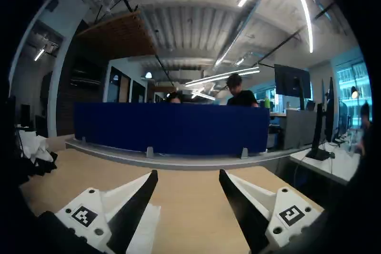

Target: Fold towel

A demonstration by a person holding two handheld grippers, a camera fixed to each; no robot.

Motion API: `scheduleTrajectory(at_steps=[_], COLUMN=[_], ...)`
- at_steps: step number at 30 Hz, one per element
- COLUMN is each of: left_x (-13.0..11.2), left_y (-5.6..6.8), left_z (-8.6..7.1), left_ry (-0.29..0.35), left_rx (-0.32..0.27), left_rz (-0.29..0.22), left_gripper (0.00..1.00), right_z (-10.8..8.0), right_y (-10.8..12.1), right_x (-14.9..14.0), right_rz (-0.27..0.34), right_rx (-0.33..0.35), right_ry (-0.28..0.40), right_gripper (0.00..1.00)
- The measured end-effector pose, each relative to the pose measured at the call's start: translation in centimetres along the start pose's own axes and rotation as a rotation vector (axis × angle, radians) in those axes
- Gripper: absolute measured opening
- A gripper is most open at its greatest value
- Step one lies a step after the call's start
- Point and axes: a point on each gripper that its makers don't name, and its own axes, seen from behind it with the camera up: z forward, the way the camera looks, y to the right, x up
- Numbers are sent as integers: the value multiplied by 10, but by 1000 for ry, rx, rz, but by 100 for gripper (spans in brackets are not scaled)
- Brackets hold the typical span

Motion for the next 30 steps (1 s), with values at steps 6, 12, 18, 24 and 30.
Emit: scheduleTrajectory(at_steps=[6, 12, 18, 24, 30], left_x=[20, 24, 13, -9, -19], left_y=[21, 48, 81, 113, 128], left_z=[-2, -5, -11, -23, -31], left_ry=[-58, -123, -198, -283, -324], left_rx=[-82, -193, -333, -481, -557], left_rz=[38, 94, 151, 212, 225], left_gripper=[97, 97, 97, 97, 97], right_z=[2, 3, -5, -19, -23], right_y=[-6, -22, -45, -68, -76], right_x=[25, 31, 25, 12, 4], right_rz=[-7, -35, -92, -155, -166], right_rx=[31, 124, 256, 387, 435], right_ry=[-37, -106, -199, -301, -350], right_gripper=[100, 100, 100, 100, 100])
